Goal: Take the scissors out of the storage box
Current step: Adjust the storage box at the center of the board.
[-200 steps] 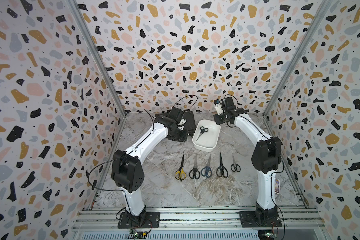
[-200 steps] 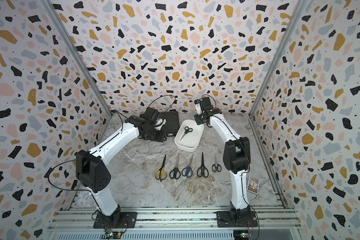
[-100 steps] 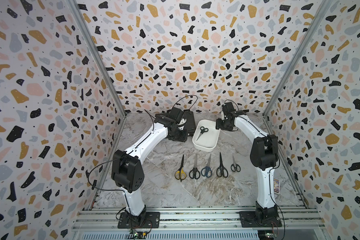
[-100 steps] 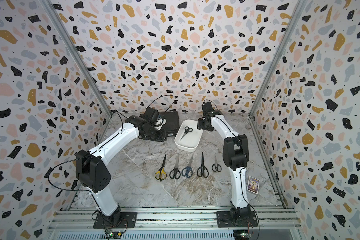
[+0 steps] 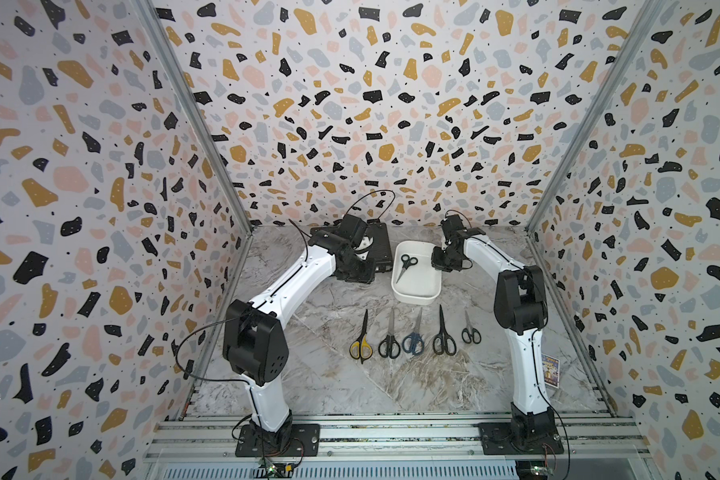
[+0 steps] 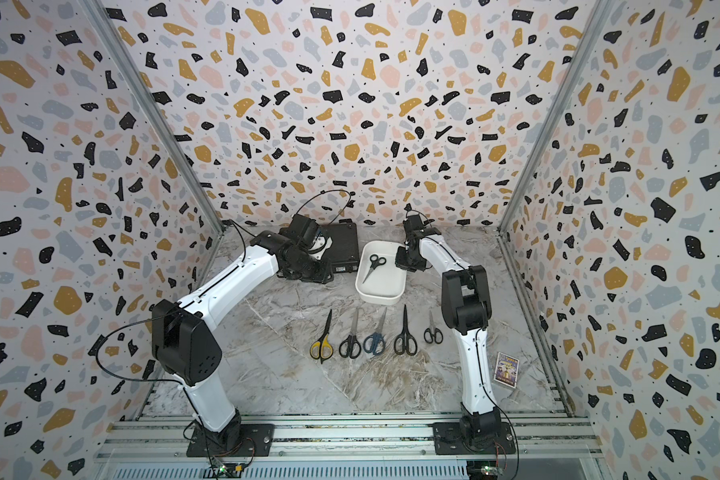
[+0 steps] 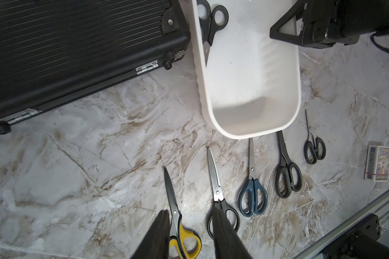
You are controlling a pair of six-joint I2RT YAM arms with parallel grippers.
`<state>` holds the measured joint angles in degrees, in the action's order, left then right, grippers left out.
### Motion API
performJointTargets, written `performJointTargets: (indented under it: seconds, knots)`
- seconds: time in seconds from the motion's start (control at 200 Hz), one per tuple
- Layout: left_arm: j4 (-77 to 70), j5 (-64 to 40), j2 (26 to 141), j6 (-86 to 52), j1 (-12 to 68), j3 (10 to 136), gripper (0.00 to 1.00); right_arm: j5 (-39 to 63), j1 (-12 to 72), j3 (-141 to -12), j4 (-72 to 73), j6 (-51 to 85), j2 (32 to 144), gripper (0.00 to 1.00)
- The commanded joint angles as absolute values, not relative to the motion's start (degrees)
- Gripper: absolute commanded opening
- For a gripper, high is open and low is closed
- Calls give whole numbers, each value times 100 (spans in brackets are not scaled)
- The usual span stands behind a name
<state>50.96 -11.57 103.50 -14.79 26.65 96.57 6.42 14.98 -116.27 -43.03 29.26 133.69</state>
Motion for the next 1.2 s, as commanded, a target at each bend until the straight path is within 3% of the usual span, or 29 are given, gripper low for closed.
performJointTargets:
  seconds: [0.0,0.27,0.425,0.546,0.916,1.111,1.196]
  knots:
    - [4997,-1178,10222,-1521,2619,9778,36,672,1224,-12312,-4475,3111,13362,4]
    - [5018,-1151,10187,-1521,2619,9756,36,1416,669,-13639,-5081,2056,13530,0]
    - [5068,-1227,10230,-1512,2619,9789,36,2580,457,-14968,-6386,432,14031,0]
    - [5158,-1282,10274,-1492,2620,9848,36,2741,449,-14993,-7044,-1009,13914,0]
    - [5312,-1402,10396,-1518,2628,9957,36,1421,1114,-14400,-7068,-4215,13243,0]
    - [5382,-1424,10450,-1547,2631,10011,36,-33,1475,-13809,-5790,-4967,13217,0]
    - [5390,-1471,10498,-1586,2628,10019,36,-126,1542,-13434,-5155,-5113,13192,0]
